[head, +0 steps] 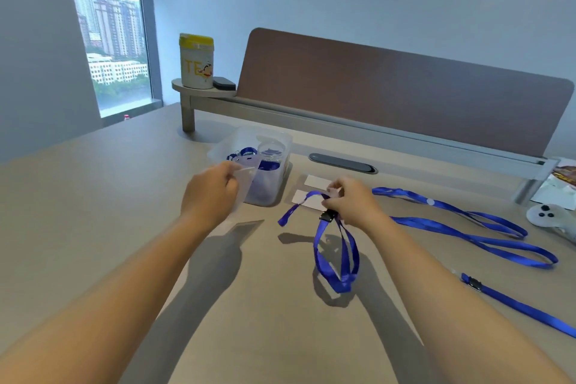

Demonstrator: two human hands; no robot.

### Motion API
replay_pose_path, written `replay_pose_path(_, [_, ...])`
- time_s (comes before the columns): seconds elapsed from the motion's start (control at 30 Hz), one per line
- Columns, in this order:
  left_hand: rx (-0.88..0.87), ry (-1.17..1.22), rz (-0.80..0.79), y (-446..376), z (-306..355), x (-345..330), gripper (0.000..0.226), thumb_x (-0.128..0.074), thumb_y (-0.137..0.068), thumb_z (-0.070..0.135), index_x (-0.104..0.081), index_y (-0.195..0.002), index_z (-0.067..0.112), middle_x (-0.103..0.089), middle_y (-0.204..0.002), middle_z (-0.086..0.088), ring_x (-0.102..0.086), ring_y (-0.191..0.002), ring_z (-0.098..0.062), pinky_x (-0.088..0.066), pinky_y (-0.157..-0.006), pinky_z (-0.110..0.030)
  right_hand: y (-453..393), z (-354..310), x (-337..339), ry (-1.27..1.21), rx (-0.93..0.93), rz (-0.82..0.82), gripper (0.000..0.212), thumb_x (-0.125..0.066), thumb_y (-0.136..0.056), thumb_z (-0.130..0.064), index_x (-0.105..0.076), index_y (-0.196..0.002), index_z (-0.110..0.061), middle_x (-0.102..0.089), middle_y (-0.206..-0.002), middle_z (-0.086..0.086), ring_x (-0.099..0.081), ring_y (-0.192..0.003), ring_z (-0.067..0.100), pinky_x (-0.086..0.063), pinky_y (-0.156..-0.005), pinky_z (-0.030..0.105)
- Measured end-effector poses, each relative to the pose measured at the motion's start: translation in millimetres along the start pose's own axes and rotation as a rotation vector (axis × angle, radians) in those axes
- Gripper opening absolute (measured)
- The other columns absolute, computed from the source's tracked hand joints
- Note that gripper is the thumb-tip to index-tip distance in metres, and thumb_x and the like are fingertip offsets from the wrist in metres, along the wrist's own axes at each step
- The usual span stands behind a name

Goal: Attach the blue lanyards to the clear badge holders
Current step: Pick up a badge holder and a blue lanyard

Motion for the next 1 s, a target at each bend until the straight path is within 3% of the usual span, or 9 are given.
replay_pose_path(0.13, [0.055, 0.063, 0.032, -16, -12, 14, 0.028, -0.042, -0.093, 0.014, -0.055, -0.116, 0.007, -0.06, -0.119, -0.017, -0.051, -0.088, -0.025, -0.044, -0.073, -0.032, -29, -34, 5, -0.311, -0.011, 0.097, 0.023, -0.055, -0.087, -0.005, -0.052, -0.109, -0.009, -0.056, -0.085, 0.01, -0.05, -0.051, 0.011, -0.045, -0.038, 0.016])
replay_pose_path(0.27, [0.083, 0.087, 0.067, -36, -28, 25, 0.028, -0.04, -0.093, 0.011, -0.056, -0.115, 0.006, -0.061, -0.118, -0.017, -0.046, -0.086, -0.021, -0.04, -0.07, -0.029, -64, -65, 7, -0.589, -0.077, 0.249, 0.008, -0.052, -0.089, -0.004, -0.05, -0.096, -0.008, -0.058, -0.077, 0.009, -0.053, -0.041, 0.007, -0.048, -0.038, 0.015])
replay_pose_path(0.37, [0.107, 0.104, 0.099, -50, -41, 32, 0.029, -0.04, -0.093, 0.012, -0.055, -0.117, 0.008, -0.061, -0.12, -0.014, -0.053, -0.095, -0.029, -0.043, -0.073, -0.029, -91, -82, 4, -0.643, -0.107, 0.368, 0.006, -0.052, -0.091, -0.007, -0.046, -0.092, -0.01, -0.061, -0.094, 0.014, -0.061, -0.056, 0.017, -0.051, -0.047, 0.018])
replay_pose_path(0.43, [0.114, 0.106, 0.113, -58, -50, 34, 0.029, -0.04, -0.092, 0.01, -0.056, -0.116, 0.009, -0.061, -0.12, -0.013, -0.054, -0.1, -0.028, -0.046, -0.079, -0.031, -109, -87, -4, -0.62, -0.119, 0.426, 0.008, -0.053, -0.09, -0.008, -0.05, -0.097, -0.009, -0.063, -0.104, 0.016, -0.067, -0.076, 0.025, -0.057, -0.062, 0.028])
replay_pose_path(0.53, [0.117, 0.102, 0.123, -68, -60, 34, 0.031, -0.038, -0.092, 0.007, -0.056, -0.116, 0.009, -0.061, -0.12, -0.013, -0.049, -0.092, -0.02, -0.048, -0.082, -0.034, -131, -90, -24, -0.482, -0.133, 0.468, 0.018, -0.053, -0.091, -0.01, -0.054, -0.107, -0.005, -0.064, -0.113, 0.018, -0.066, -0.096, 0.031, -0.057, -0.083, 0.039])
replay_pose_path(0.63, [0.114, 0.109, 0.126, -72, -67, 32, 0.03, -0.039, -0.092, 0.007, -0.057, -0.116, 0.009, -0.062, -0.118, -0.013, -0.047, -0.09, -0.018, -0.045, -0.077, -0.031, -138, -91, -48, -0.23, -0.034, 0.46, 0.02, -0.048, -0.093, -0.01, -0.056, -0.109, -0.001, -0.063, -0.114, 0.018, -0.061, -0.101, 0.03, -0.049, -0.078, 0.028])
replay_pose_path(0.7, [0.105, 0.1, 0.121, -72, -69, 29, 0.03, -0.039, -0.091, 0.007, -0.058, -0.114, 0.009, -0.063, -0.117, -0.013, -0.049, -0.09, -0.019, -0.045, -0.076, -0.03, -138, -95, -64, 0.057, 0.102, 0.374, 0.022, -0.045, -0.094, -0.009, -0.057, -0.11, 0.0, -0.061, -0.115, 0.018, -0.058, -0.102, 0.032, -0.043, -0.075, 0.03])
replay_pose_path(0.83, [0.088, 0.072, 0.103, -69, -68, 28, 0.03, -0.038, -0.092, 0.007, -0.057, -0.116, 0.009, -0.062, -0.117, -0.013, -0.046, -0.087, -0.017, -0.042, -0.073, -0.026, -139, -97, -81, 0.549, 0.281, 0.038, 0.035, -0.05, -0.089, -0.002, -0.053, -0.124, -0.007, -0.056, -0.124, 0.018, -0.056, -0.109, 0.035, -0.048, -0.089, 0.038])
replay_pose_path(1.0, [0.041, 0.042, 0.101, -59, -55, 31, 0.03, -0.039, -0.092, 0.009, -0.056, -0.117, 0.008, -0.061, -0.119, -0.015, -0.046, -0.087, -0.017, -0.045, -0.076, -0.029, -114, -86, -58, 0.629, 0.287, -0.046, 0.052, -0.052, -0.086, 0.003, -0.048, -0.134, -0.018, -0.054, -0.13, 0.015, -0.056, -0.112, 0.033, -0.049, -0.09, 0.037])
Point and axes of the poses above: each hand's wrist, its own y-axis away from the middle knuckle, its own x-axis out of the back of the hand, z = x × y, the point moved 3 cm from there along -y, towards the middle knuckle
